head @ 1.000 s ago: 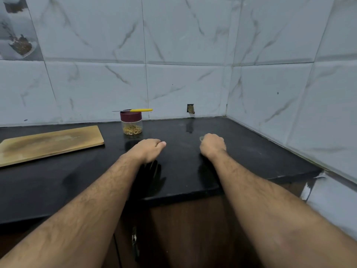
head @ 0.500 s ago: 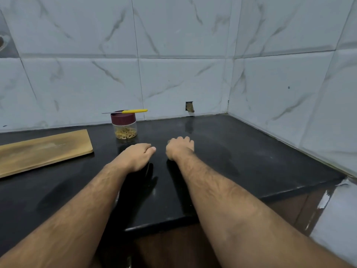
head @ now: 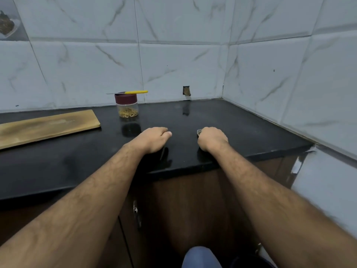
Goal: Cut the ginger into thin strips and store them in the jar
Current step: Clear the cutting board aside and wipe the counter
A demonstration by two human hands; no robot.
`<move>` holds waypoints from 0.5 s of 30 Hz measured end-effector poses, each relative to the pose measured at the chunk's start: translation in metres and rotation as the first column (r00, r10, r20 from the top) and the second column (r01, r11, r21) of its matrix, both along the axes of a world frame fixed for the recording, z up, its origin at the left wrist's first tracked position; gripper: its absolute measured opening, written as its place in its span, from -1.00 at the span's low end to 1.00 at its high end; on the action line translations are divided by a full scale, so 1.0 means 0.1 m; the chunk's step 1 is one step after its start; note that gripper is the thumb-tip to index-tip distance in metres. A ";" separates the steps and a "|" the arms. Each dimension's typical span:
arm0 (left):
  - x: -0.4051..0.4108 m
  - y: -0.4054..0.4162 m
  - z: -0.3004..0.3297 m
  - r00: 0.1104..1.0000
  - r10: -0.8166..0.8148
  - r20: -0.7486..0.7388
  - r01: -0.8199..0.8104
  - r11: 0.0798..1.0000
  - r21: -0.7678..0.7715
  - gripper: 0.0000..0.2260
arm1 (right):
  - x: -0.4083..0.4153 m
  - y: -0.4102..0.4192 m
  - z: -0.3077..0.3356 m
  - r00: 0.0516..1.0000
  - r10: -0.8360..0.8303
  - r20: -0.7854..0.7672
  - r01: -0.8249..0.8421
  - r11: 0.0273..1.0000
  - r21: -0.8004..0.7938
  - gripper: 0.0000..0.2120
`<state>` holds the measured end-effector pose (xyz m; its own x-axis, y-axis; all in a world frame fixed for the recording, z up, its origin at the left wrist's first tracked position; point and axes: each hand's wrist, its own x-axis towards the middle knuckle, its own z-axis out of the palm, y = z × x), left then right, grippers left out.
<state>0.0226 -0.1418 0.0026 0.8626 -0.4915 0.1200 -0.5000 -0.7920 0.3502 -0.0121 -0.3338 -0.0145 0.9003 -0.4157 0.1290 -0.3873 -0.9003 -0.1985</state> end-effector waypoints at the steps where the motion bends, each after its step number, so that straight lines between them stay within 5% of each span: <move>1: -0.07 0.02 0.00 1.000 -0.003 0.004 0.003 1.000 -0.005 -0.57 | -0.12 0.00 0.00 1.000 -0.005 0.008 0.005 1.000 -0.008 -0.79; 3: -0.15 0.07 0.00 1.000 -0.005 0.008 0.005 1.000 -0.012 -0.57 | -0.28 0.01 0.02 0.999 -0.020 0.043 0.021 1.000 -0.014 -0.86; 9: -0.18 0.23 -0.05 0.998 0.056 0.019 -0.055 0.997 -0.058 -0.55 | -0.26 0.41 0.26 0.970 0.098 0.223 -0.080 0.993 -0.090 -0.66; 15: -0.15 0.36 -0.07 0.984 0.177 0.031 -0.171 0.976 -0.135 -0.57 | 0.05 0.96 -0.04 0.971 0.238 0.016 -0.236 0.969 -0.073 -0.62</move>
